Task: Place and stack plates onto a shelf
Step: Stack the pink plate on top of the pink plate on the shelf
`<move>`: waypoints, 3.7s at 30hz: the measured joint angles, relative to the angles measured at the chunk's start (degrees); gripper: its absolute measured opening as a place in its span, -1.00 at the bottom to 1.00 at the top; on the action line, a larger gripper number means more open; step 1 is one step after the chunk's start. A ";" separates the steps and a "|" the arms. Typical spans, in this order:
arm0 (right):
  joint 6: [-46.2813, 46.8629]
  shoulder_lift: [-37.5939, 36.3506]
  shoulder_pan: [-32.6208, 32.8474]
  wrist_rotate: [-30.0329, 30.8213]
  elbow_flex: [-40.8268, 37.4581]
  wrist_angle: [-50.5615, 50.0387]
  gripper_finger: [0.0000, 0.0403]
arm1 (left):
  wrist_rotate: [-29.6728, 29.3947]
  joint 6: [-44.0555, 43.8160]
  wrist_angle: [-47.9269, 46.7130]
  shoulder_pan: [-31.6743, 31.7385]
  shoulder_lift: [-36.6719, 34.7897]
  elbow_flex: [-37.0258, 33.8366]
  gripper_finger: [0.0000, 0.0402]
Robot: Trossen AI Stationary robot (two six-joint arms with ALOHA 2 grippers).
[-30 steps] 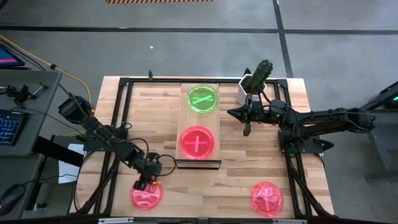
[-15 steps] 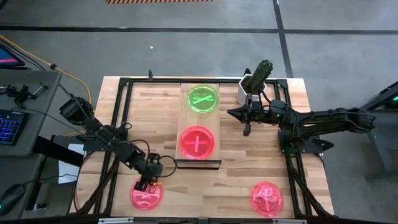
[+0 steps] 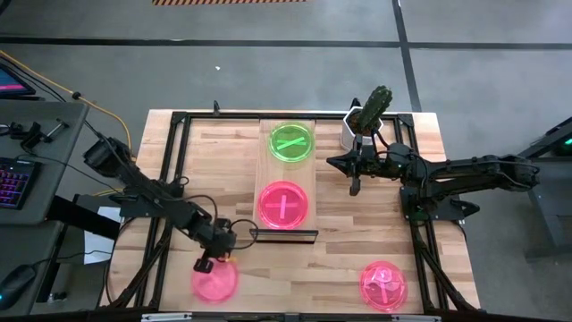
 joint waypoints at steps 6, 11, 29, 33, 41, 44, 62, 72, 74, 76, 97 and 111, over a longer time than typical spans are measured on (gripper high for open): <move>0.00 -0.02 0.02 0.00 0.00 -0.38 -1.00 | 1.22 -0.56 -5.85 1.59 -6.19 2.17 -1.00; 0.02 -0.02 0.02 0.00 0.00 -1.19 -1.00 | 4.68 -4.31 -7.74 3.79 -12.49 2.26 -1.00; 2.02 -0.02 0.02 0.02 0.00 -2.04 -1.00 | -1.82 0.44 -10.64 16.88 -30.14 15.20 -1.00; 2.61 -0.02 0.02 0.02 0.00 -2.11 -1.00 | -14.05 10.77 -10.00 22.09 -28.33 19.59 -1.00; 3.52 -0.02 0.02 0.02 0.00 -2.37 -1.00 | -22.22 7.59 -5.95 32.66 -19.59 20.34 -1.00; 3.48 -0.02 0.01 0.02 0.00 -2.55 -1.00 | -21.31 6.57 -3.23 34.41 -16.11 20.34 -1.00; 4.04 -0.02 0.01 0.00 0.00 -3.58 -1.00 | -16.11 4.88 -1.16 32.73 -12.11 20.34 -1.00; 3.95 -0.01 0.01 0.00 0.00 -3.89 -1.00 | -16.18 4.92 -0.50 32.12 -9.39 20.34 -1.00; 3.95 0.00 0.00 0.00 0.00 -3.89 -1.00 | -16.18 4.93 -0.93 32.12 -9.45 20.34 -1.00; 3.93 0.00 0.00 0.00 0.00 -4.06 -1.00 | -16.16 4.92 -0.73 32.12 -9.45 20.34 -1.00; 3.45 0.00 0.00 0.02 0.00 -4.26 -1.00 | -14.35 8.73 -0.73 32.12 -9.45 20.34 -0.68; 3.45 0.00 -0.02 0.02 0.00 -4.26 -1.00 | -16.82 18.46 -1.34 34.31 -12.14 22.77 -0.24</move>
